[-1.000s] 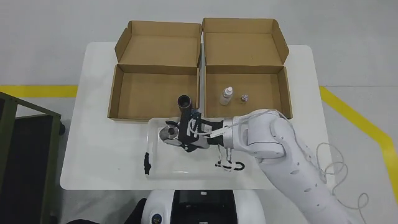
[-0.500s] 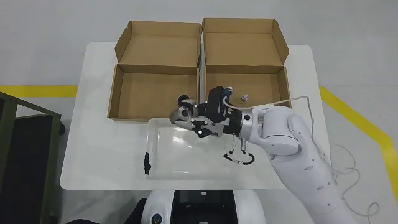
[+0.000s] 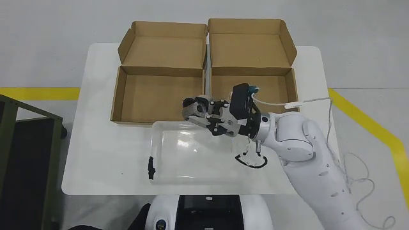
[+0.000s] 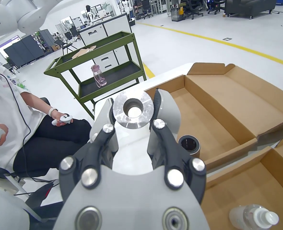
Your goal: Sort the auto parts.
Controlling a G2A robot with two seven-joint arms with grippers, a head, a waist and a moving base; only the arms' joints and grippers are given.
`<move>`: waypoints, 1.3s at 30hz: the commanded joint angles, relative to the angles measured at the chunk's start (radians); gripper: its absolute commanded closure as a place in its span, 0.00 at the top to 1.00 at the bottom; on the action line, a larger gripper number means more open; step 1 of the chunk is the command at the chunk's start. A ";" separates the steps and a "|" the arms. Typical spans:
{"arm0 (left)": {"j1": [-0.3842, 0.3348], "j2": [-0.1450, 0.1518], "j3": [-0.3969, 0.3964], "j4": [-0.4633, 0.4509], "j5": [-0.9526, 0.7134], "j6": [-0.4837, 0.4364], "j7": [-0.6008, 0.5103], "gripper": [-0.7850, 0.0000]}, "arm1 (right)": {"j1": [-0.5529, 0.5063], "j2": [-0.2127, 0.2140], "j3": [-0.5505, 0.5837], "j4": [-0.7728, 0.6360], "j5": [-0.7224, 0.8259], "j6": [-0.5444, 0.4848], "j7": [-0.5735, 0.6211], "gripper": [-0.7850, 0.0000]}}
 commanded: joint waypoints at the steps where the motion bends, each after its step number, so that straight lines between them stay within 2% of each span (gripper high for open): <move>1: 0.000 0.000 0.000 0.000 0.000 0.000 0.000 1.00 | 0.003 0.001 -0.004 -0.001 -0.025 0.020 0.011 0.00; 7: 0.000 0.000 0.000 0.000 0.000 0.000 0.000 1.00 | 0.036 -0.005 -0.067 0.003 -0.103 0.106 0.051 0.00; 16: 0.000 0.000 0.000 0.000 0.000 0.000 0.000 1.00 | 0.177 -0.036 -0.223 0.084 -0.236 0.226 0.119 0.00; 26: 0.000 0.000 0.000 0.000 0.000 0.000 0.000 1.00 | 0.360 -0.097 -0.390 0.218 -0.360 0.392 0.193 0.00; 39: 0.000 0.000 0.000 0.000 0.000 0.000 0.000 1.00 | 0.521 -0.187 -0.547 0.420 -0.366 0.467 0.271 0.00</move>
